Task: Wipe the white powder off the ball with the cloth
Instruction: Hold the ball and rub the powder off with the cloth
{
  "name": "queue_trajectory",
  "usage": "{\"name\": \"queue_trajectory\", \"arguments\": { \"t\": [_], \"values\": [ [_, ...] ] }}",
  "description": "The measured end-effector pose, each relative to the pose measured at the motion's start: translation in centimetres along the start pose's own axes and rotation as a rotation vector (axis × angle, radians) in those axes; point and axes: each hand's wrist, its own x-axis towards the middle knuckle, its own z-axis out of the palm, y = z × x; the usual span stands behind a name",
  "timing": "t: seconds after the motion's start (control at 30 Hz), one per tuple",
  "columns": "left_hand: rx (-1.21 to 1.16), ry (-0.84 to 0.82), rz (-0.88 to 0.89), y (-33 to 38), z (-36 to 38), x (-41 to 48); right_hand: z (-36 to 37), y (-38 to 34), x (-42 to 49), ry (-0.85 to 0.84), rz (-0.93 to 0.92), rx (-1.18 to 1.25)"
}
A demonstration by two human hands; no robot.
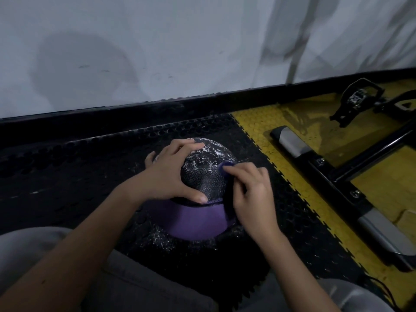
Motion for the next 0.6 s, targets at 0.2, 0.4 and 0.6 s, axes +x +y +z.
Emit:
{"name": "queue_trajectory", "arguments": {
  "t": [0.2, 0.4, 0.6],
  "values": [
    [-0.009, -0.011, -0.001, -0.4, -0.4, -0.2, 0.0, 0.8, 0.3, -0.009, -0.031, 0.012],
    [-0.011, -0.007, 0.003, 0.0, -0.1, 0.0, -1.2, 1.9, 1.3, -0.042, 0.148, 0.154],
    [-0.027, -0.019, -0.007, -0.4, -0.5, 0.0, -3.4, 1.1, 1.7, 0.093, 0.242, 0.453]
  ]
}}
